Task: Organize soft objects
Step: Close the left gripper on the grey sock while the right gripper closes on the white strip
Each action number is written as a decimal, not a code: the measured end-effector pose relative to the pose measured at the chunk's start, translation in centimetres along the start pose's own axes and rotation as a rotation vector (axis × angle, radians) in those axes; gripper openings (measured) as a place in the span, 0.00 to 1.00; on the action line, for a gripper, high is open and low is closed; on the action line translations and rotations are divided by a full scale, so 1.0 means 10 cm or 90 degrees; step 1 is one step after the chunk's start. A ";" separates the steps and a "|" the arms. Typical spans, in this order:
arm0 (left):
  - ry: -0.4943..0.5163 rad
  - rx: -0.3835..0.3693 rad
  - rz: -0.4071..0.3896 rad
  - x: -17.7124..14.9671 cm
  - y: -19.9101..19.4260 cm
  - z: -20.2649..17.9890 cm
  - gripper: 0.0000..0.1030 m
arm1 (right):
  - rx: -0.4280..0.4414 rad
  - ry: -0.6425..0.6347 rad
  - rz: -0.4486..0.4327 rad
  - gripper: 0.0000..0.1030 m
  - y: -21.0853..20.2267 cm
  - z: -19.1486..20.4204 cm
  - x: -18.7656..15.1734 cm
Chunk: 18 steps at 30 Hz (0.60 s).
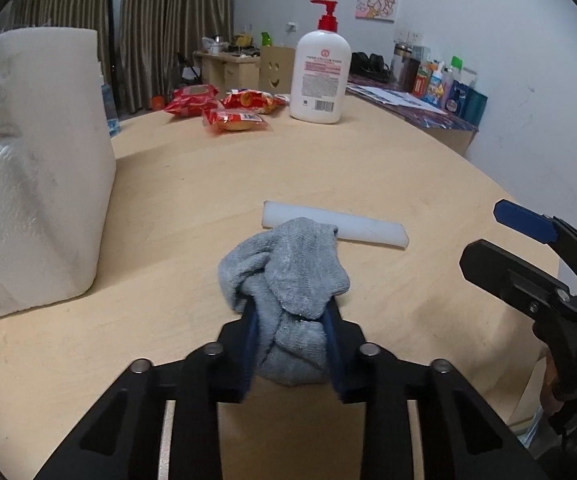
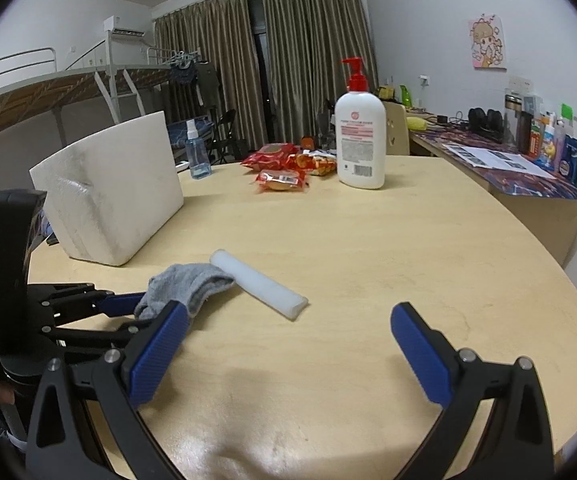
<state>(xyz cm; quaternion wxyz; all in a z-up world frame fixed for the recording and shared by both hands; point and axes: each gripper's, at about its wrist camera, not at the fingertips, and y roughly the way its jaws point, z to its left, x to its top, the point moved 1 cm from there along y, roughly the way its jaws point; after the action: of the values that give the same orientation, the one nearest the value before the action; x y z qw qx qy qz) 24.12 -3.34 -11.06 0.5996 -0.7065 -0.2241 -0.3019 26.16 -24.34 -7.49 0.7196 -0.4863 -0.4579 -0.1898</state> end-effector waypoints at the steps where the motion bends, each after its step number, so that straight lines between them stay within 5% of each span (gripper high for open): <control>1: -0.001 -0.002 -0.001 0.00 0.00 0.00 0.26 | 0.001 -0.001 -0.001 1.00 0.01 0.00 0.00; 15: -0.035 -0.022 -0.036 -0.03 -0.11 0.09 0.24 | 0.034 -0.050 0.020 0.99 0.29 0.05 0.10; 18: -0.041 -0.026 -0.040 -0.03 -0.12 0.11 0.24 | 0.049 -0.062 0.033 0.90 0.34 0.08 0.10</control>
<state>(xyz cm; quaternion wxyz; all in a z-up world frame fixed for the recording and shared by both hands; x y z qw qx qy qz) 23.29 -2.07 -10.50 0.5680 -0.7204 -0.2591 -0.3021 28.77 -21.96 -8.31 0.7193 -0.4786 -0.4866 -0.1296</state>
